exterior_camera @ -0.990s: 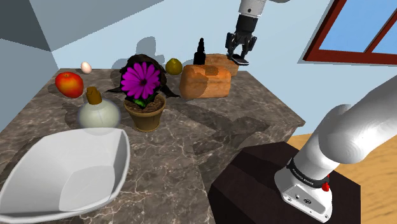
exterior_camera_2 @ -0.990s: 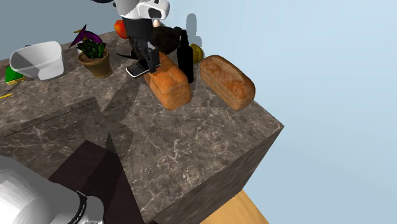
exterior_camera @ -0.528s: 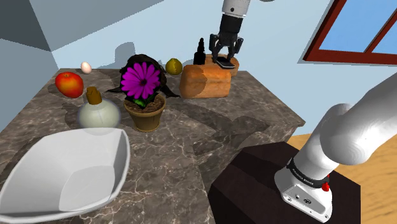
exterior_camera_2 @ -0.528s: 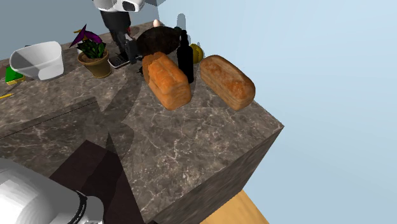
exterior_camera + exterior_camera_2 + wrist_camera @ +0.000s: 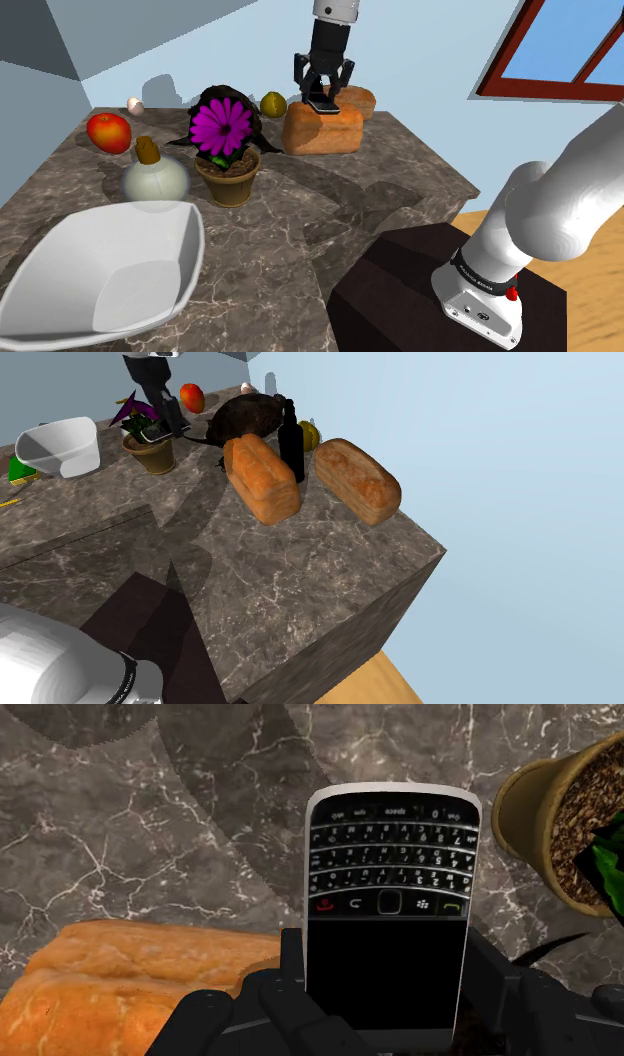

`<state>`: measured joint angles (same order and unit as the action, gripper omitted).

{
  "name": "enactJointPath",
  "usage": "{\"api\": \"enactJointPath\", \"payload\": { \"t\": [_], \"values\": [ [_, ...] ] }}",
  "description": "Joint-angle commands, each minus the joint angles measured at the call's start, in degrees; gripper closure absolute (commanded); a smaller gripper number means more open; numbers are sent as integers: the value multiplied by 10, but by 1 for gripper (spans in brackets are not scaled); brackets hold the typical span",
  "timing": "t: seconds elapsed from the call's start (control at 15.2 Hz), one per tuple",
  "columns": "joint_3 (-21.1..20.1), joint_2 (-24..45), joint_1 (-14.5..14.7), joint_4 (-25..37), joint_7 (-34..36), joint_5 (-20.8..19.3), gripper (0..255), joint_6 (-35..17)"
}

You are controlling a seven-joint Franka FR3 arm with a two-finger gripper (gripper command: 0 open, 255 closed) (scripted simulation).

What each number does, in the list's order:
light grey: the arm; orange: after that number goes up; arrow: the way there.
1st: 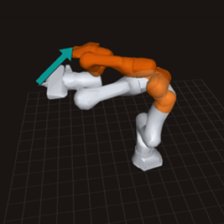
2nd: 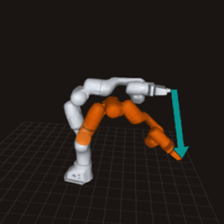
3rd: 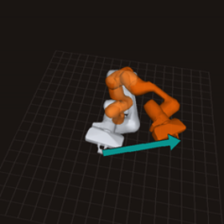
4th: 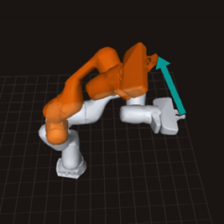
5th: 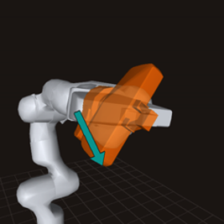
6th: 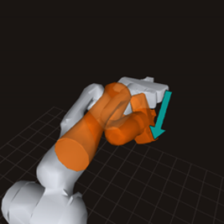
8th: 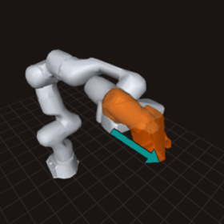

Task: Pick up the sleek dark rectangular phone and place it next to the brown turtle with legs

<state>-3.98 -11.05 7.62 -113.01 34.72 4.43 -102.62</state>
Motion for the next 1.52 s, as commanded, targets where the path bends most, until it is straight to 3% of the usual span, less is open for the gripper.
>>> {"api": "enactJointPath", "payload": {
  "t": [0.0, 0.2, 1.45],
  "values": [
    [-16, 19, 11, 18, 28, 1, 255, -2],
    [-40, 50, 28, 53, 69, 0, 255, -2],
    [-43, 72, 30, -71, 63, 1, 255, -147]
  ]
}}
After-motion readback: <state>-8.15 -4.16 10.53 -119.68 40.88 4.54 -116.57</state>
